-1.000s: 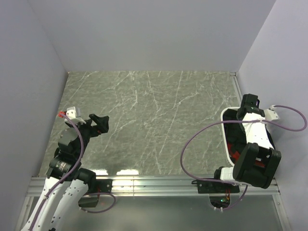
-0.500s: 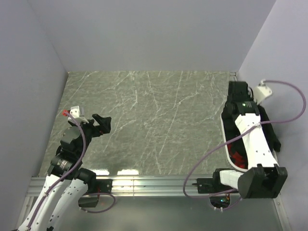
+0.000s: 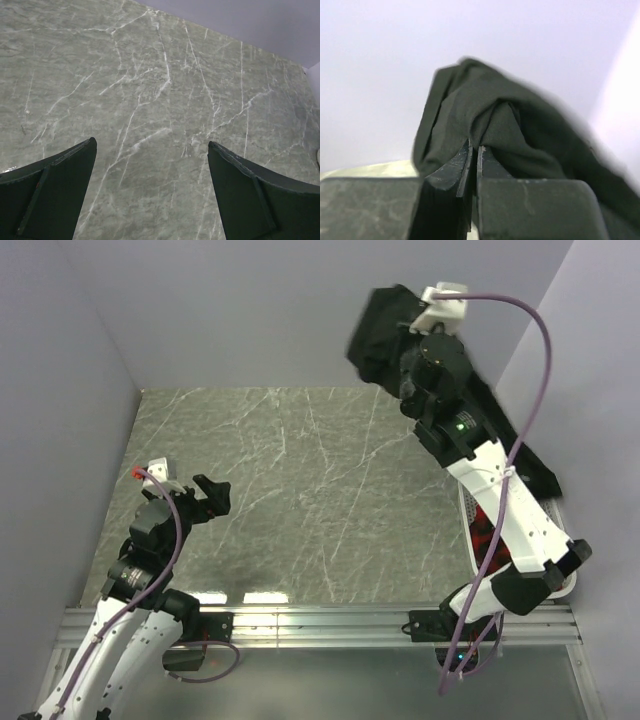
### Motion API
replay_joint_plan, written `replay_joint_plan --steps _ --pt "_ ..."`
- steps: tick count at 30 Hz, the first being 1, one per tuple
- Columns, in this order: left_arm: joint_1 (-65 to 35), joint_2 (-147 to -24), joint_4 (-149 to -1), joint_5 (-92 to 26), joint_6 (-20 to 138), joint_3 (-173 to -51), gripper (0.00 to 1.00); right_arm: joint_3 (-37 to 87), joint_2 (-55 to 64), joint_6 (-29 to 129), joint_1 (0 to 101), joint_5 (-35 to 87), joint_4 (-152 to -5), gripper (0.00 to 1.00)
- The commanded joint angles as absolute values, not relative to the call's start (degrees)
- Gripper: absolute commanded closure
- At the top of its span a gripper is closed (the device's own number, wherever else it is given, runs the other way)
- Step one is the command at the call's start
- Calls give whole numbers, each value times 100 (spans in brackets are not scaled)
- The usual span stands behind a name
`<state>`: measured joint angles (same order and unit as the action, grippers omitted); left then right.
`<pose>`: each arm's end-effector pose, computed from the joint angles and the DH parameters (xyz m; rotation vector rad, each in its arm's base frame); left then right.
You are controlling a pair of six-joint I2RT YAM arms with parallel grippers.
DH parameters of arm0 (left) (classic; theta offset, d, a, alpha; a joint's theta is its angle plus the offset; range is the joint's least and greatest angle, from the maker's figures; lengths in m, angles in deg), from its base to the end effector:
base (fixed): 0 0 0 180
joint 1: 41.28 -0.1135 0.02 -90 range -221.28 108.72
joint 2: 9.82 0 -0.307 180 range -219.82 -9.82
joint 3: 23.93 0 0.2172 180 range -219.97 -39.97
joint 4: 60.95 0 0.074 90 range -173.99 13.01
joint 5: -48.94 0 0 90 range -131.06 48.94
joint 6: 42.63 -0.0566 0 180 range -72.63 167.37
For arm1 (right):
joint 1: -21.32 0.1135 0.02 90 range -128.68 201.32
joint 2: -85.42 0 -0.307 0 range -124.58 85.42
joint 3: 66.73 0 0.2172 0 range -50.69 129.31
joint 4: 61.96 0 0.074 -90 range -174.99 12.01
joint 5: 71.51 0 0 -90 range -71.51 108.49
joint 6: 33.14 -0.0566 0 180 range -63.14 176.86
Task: Fold and stack the long sleeve shirts
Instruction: Move the shirt to the center of the board
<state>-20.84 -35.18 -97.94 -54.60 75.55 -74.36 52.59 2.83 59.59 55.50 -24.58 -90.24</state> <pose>0.0661 -0.0105 0.3104 -0.2915 1.7668 -0.4022 0.2439 0.1189 0.5648 0.1564 1.4555 -0.0873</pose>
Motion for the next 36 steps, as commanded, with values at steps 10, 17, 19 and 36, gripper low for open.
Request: replay_joint_plan --steps 10,17,19,36 --pt "-2177 -3557 -9844 -5758 7664 -7592 1 5805 -546 6136 6290 662 -7333 100" --pt "-2221 -3539 -9993 -6039 7804 -7679 1 2756 235 4958 6342 2390 -7868 55" --pt "-2221 -3522 -10011 -6136 7874 -7671 1 1924 594 4852 6430 2377 -8106 28" --pt "-2274 -5779 -9352 -5767 10053 -7425 1 -313 1775 4052 6588 636 -8556 21"
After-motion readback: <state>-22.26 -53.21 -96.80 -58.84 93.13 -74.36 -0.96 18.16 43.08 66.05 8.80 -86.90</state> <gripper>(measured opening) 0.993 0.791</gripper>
